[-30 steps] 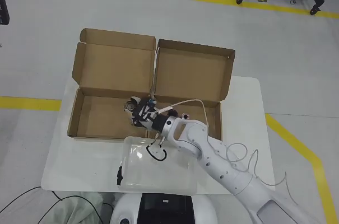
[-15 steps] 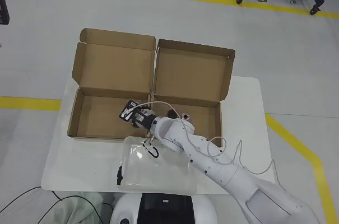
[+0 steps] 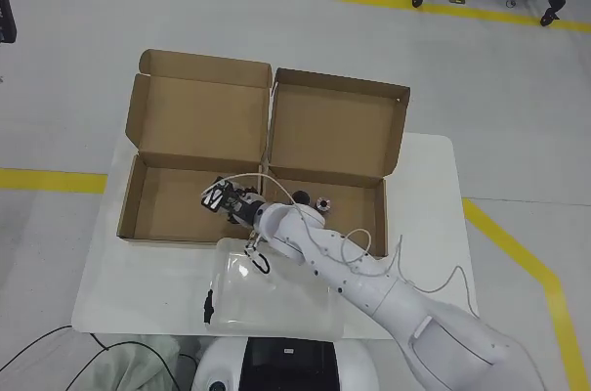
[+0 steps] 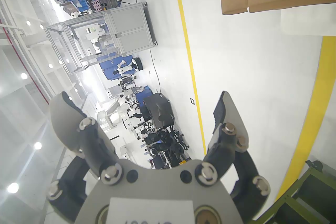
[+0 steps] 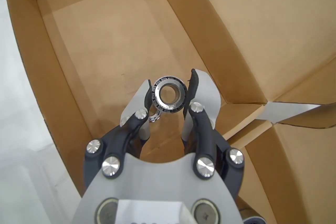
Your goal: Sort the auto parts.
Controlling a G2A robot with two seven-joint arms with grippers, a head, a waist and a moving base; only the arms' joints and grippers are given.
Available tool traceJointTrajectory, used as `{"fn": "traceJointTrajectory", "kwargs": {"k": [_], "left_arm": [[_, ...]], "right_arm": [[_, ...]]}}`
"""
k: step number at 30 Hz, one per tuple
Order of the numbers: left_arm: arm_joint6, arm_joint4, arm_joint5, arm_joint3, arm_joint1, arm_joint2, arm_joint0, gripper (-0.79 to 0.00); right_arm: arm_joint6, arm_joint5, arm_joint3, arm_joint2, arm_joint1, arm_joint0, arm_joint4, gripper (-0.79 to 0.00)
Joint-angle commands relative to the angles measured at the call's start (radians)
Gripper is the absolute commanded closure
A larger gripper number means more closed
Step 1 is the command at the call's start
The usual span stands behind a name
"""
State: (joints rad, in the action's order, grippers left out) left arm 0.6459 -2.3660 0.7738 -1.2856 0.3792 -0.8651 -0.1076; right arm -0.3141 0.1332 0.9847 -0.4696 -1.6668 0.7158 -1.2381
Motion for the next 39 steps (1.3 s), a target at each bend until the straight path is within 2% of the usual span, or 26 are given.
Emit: {"fn": "traceJointTrajectory", "kwargs": {"k": [1, 4, 6, 7, 8, 9, 11, 17, 27, 39], "left_arm": [[0.000, 0.000, 0.000, 0.000, 0.000, 0.000, 0.000, -0.785], [0.000, 0.000, 0.000, 0.000, 0.000, 0.000, 0.000, -0.785], [0.000, 0.000, 0.000, 0.000, 0.000, 0.000, 0.000, -0.785], [0.000, 0.000, 0.000, 0.000, 0.000, 0.000, 0.000, -0.785], [0.000, 0.000, 0.000, 0.000, 0.000, 0.000, 0.000, -0.785], [0.000, 0.000, 0.000, 0.000, 0.000, 0.000, 0.000, -0.785], [0.000, 0.000, 0.000, 0.000, 0.000, 0.000, 0.000, -0.785], [0.000, 0.000, 0.000, 0.000, 0.000, 0.000, 0.000, -0.785], [0.000, 0.000, 0.000, 0.000, 0.000, 0.000, 0.000, -0.785], [0.000, 0.000, 0.000, 0.000, 0.000, 0.000, 0.000, -0.785]], "right_arm": [[0.005, 0.000, -0.013, -0.002, -0.006, -0.002, -0.002, -0.308], [0.012, 0.002, -0.028, -0.007, -0.015, -0.003, -0.003, -0.336], [0.016, 0.002, -0.035, -0.011, -0.019, -0.004, -0.007, -0.585], [0.020, 0.002, -0.034, -0.014, -0.020, -0.004, -0.008, -0.606], [0.026, 0.003, -0.030, -0.017, -0.021, -0.003, -0.010, -0.711], [0.033, 0.004, -0.025, -0.022, -0.022, -0.001, -0.013, -0.757], [0.048, 0.015, -0.003, -0.035, -0.019, 0.005, -0.013, -0.785], [0.096, 0.086, 0.093, -0.096, 0.008, 0.044, -0.023, -0.785], [0.092, 0.209, 0.251, -0.218, 0.067, 0.140, -0.047, -0.785], [0.087, 0.294, 0.428, -0.396, 0.136, 0.277, -0.079, -0.785]]}}
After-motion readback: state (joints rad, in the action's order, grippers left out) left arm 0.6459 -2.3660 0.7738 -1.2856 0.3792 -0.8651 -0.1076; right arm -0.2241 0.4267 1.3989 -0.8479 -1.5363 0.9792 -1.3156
